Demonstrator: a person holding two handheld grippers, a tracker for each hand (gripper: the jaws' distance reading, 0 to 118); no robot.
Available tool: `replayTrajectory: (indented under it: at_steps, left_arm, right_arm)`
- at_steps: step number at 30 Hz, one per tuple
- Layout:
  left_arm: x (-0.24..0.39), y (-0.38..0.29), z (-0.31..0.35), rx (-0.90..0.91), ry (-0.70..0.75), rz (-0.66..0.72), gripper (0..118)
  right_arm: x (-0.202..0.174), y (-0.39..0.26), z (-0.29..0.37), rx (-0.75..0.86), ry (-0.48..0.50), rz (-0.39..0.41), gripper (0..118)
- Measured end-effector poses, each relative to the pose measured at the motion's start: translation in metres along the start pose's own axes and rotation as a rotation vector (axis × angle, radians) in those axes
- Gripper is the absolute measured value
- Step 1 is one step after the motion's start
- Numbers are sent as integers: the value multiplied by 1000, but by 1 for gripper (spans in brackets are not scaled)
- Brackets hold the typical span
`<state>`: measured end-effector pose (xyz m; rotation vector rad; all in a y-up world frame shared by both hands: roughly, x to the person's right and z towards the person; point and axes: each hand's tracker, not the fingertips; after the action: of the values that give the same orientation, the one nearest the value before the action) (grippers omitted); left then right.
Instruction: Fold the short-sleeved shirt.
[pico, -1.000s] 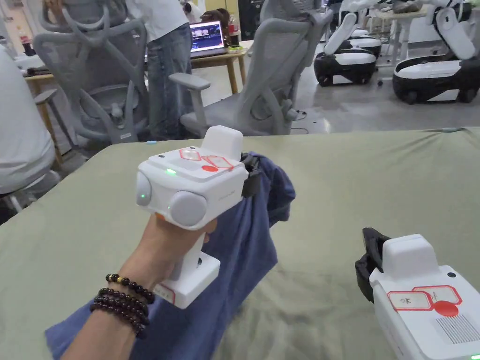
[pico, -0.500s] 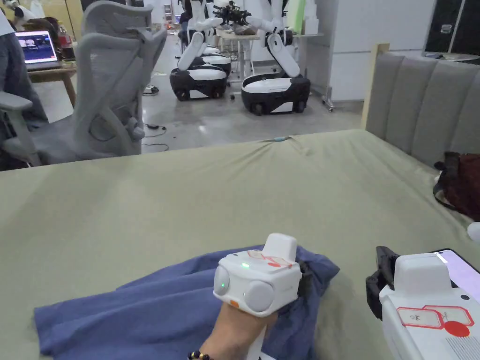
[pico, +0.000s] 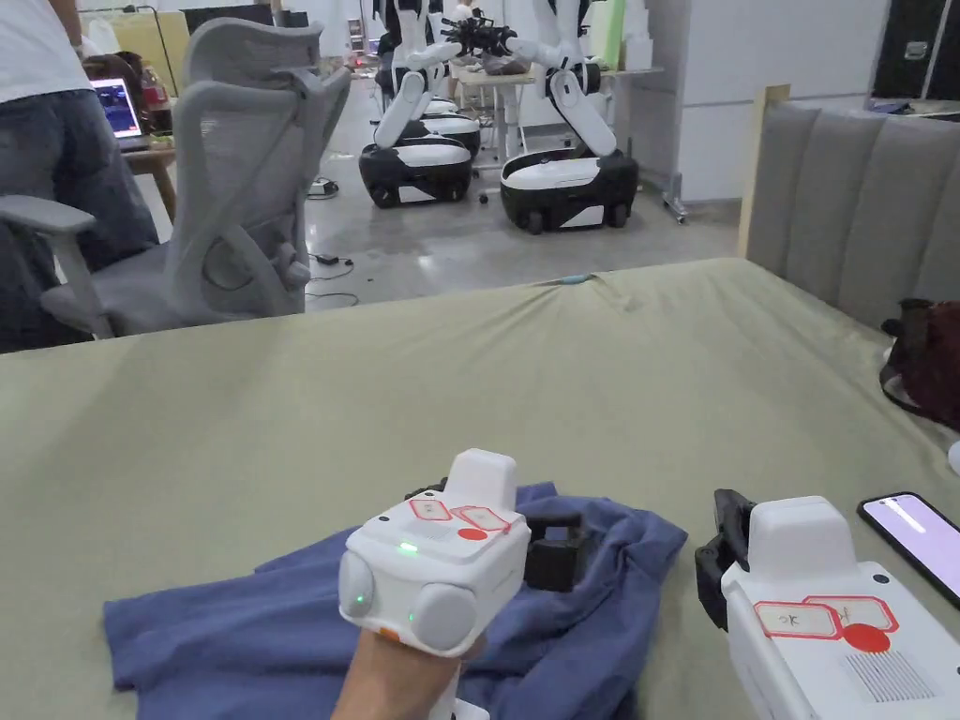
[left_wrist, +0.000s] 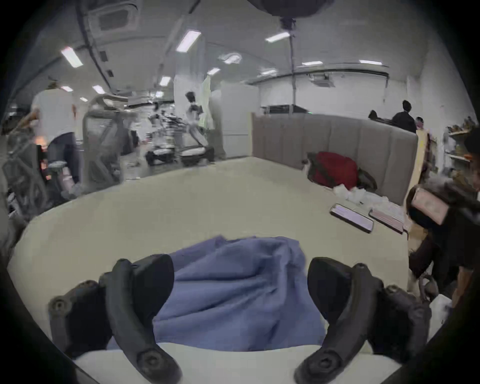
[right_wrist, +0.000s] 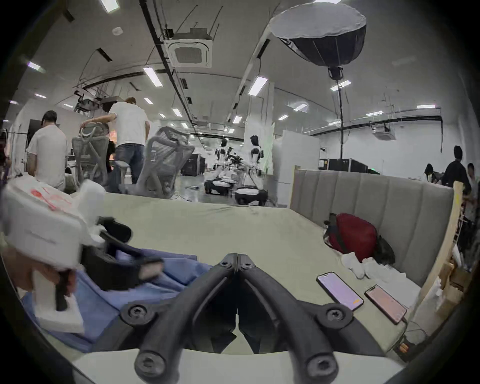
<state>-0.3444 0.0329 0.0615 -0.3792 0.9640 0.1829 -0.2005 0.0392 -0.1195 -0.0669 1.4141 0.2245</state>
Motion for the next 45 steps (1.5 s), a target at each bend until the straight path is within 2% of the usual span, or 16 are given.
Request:
replayTrajectory:
  at_steps: [1, 3, 4, 6, 9, 13, 19, 20, 22, 24, 29, 37, 39, 40, 41, 45]
  left_arm:
    - [-18, -9, 21, 33, 54, 31, 105]
    - [-38, -21, 59, 83, 113, 86, 88]
    - [-49, -27, 78, 93, 141, 116, 75]
    - [-72, -41, 110, 94, 214, 161, 34]
    - [-101, -58, 150, 111, 366, 188, 0]
    - [-132, -71, 185, 116, 413, 298, 0]
    - [-168, -66, 176, 101, 445, 310, 1]
    - [-178, -65, 167, 71, 438, 307, 17]
    - [-201, -63, 144, 1, 424, 322, 22]
    - [-226, -63, 115, -89, 441, 327, 52]
    - [-266, -78, 41, -298, 535, 177, 60]
    - [-308, -101, -19, -453, 461, 245, 59]
    - [-305, -98, -14, -437, 457, 251, 43]
    - [-302, -97, -11, -425, 447, 255, 16]
    - [-300, -98, -7, -400, 410, 259, 1]
    - [-280, -96, -3, -406, 444, 175, 1]
  right_arm:
    - [-6, 2, 1, 5, 18, 1, 1]
    - [-17, 5, 1, 21, 59, 6, 1]
    - [-24, 7, 1, 23, 79, 11, 1]
    - [-37, 9, 1, 27, 107, 13, 1]
    - [-57, 12, 1, 38, 163, 14, 1]
    - [-80, 16, -2, 49, 211, 36, 1]
    - [-94, 20, -8, 52, 248, 60, 1]
    - [-93, 20, -8, 52, 249, 62, 1]
    - [-93, 19, -11, 52, 246, 64, 1]
    - [-91, 18, -15, 48, 238, 65, 1]
    - [-91, 10, -35, 25, 202, 79, 1]
    - [-96, 1, -64, -12, 193, 82, 1]
    - [-96, -1, -66, -21, 192, 77, 1]
    - [-97, -1, -68, -27, 194, 72, 1]
    - [-98, -1, -69, -30, 195, 69, 1]
    - [-98, 1, -64, -31, 201, 58, 1]
